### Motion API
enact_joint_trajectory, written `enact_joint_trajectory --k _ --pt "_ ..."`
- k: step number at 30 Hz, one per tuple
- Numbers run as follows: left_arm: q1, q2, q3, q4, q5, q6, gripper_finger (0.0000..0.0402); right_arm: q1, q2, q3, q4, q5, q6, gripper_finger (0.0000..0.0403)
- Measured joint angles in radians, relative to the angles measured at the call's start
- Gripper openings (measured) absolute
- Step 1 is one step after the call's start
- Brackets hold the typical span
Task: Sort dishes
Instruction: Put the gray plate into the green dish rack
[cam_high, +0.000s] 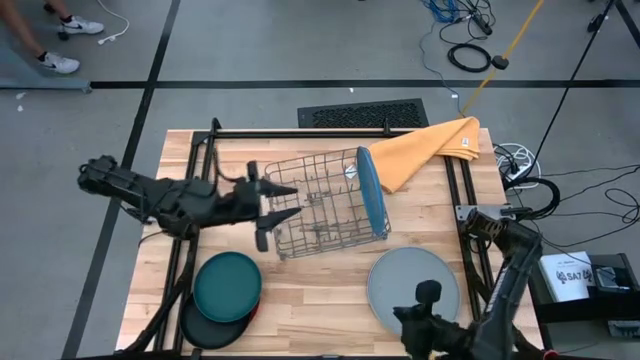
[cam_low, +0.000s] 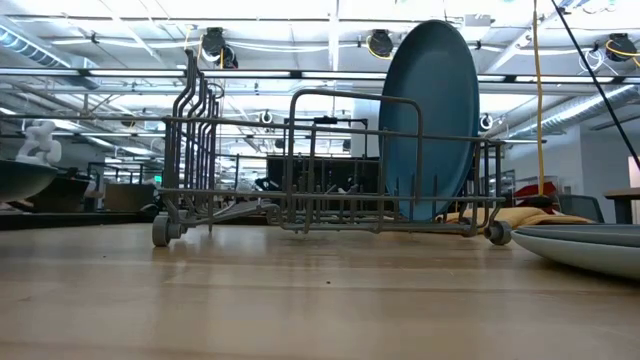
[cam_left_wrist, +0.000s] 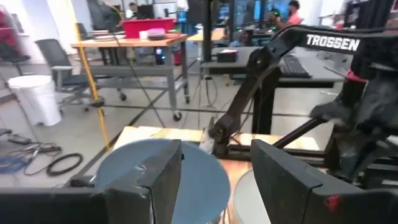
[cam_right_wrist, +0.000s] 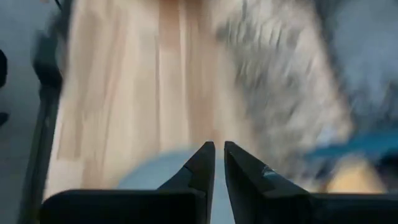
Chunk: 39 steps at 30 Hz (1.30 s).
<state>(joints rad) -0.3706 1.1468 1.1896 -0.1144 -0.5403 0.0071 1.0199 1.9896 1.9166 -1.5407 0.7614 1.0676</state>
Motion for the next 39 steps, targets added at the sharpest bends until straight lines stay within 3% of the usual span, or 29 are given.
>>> enact_joint_trajectory --k 3,6,11,16,20,29,39 --pt "-0.058 -0.032 -0.076 0.049 -0.054 0.0 0.0193 -0.014 0.0 -0.108 0.102 -0.21 0.161 0.003" --pt "-0.1 -0.04 -0.155 0.127 -0.075 0.001 0.0193 -0.024 0.0 -0.181 0.286 -0.408 0.197 0.004" --pt "-0.123 -0.038 -0.23 0.274 -0.079 0.002 0.0193 -0.038 0.0 -0.221 0.483 -0.588 0.207 0.0095" --pt "-0.153 -0.052 -0.223 0.304 -0.08 -0.047 0.0193 -0.039 -0.002 -0.258 0.508 -0.586 0.207 0.0169" --pt "-0.205 -0.05 -0.223 0.314 -0.08 -0.051 0.0193 -0.038 -0.002 -0.349 0.572 -0.63 0.208 0.0194" --pt "-0.268 -0.051 -0.223 0.318 -0.16 -0.026 0.0193 -0.035 -0.002 -0.498 0.664 -0.633 0.238 0.0168" --pt "-0.272 -0.051 -0.223 0.317 -0.172 0.0 0.0193 -0.042 -0.002 -0.523 0.671 -0.632 0.203 0.0123"
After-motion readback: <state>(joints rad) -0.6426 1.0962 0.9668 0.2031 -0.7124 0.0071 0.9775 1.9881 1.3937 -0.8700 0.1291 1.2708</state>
